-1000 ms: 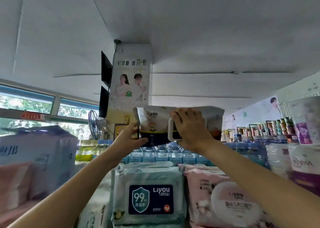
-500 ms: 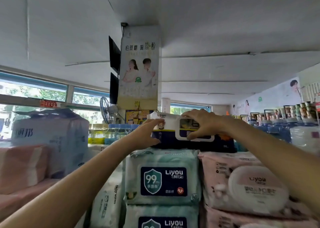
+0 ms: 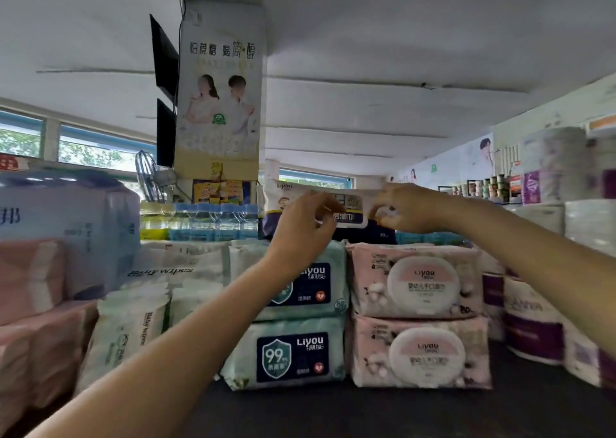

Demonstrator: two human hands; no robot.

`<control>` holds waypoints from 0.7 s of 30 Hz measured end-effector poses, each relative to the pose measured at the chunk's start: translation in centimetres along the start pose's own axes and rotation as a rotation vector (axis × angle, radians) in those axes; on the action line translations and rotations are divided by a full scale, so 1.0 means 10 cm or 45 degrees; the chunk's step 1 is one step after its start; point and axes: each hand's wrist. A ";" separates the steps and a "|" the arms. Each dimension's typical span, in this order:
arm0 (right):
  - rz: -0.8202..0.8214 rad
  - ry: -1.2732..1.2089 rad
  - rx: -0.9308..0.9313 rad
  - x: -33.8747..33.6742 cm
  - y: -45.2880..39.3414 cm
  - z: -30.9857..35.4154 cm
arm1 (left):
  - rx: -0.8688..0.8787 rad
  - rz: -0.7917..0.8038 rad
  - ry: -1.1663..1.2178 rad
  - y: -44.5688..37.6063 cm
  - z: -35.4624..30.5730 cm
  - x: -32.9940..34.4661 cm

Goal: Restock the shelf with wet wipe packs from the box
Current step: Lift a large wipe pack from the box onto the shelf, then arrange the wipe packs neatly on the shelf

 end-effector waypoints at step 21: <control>1.109 0.345 1.133 0.09 5.85 0.20 | 0.501 1.287 0.711 2.90 -2.76 1.19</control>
Point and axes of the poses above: each hand's wrist, its own y-axis away from the middle knuckle, its own x-axis out of the palm, z = x × y, and after that the axes turned 9 degrees about x, right-handed
